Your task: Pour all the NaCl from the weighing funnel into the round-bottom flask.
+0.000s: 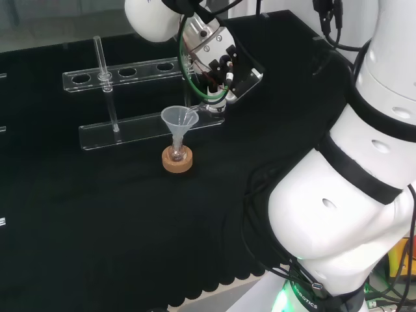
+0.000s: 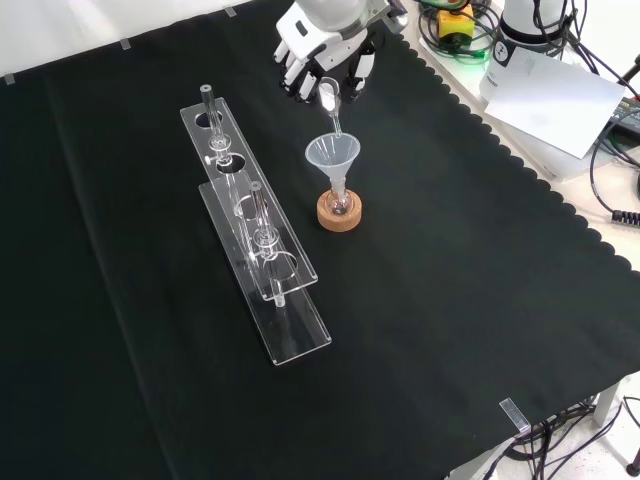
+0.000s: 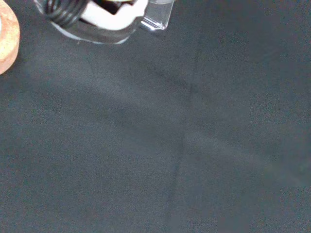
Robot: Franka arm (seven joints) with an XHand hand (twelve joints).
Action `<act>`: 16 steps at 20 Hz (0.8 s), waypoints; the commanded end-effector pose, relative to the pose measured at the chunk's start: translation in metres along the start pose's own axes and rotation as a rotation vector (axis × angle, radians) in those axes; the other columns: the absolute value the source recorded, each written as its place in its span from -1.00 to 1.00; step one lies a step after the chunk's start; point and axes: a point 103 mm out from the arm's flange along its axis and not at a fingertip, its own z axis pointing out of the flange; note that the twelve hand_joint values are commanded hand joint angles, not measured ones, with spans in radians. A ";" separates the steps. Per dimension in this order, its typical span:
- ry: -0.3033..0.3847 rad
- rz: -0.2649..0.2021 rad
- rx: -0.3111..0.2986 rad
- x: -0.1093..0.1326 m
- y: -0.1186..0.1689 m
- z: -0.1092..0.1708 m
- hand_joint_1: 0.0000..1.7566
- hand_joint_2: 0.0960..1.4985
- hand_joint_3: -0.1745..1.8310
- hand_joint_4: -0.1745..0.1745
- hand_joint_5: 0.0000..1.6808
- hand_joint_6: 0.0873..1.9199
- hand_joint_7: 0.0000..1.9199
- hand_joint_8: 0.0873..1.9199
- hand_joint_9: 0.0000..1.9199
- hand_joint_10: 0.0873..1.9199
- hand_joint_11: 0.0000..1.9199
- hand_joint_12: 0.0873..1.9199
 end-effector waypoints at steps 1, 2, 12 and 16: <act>-0.034 0.008 0.008 0.002 0.000 -0.006 0.22 -0.06 -0.20 1.00 0.28 -0.01 -0.35 -0.37 -0.04 -0.58 -0.29 0.25; -0.038 0.009 0.010 0.002 0.000 -0.006 0.22 -0.06 -0.20 1.00 0.28 -0.01 -0.35 -0.37 -0.04 -0.58 -0.29 0.25; -0.089 0.023 0.019 0.004 0.001 -0.009 0.22 -0.06 -0.20 1.00 0.28 -0.01 -0.35 -0.37 -0.05 -0.58 -0.29 0.24; -0.109 0.026 0.025 0.006 0.002 -0.011 0.22 -0.06 -0.19 1.00 0.28 -0.01 -0.35 -0.37 -0.05 -0.58 -0.29 0.24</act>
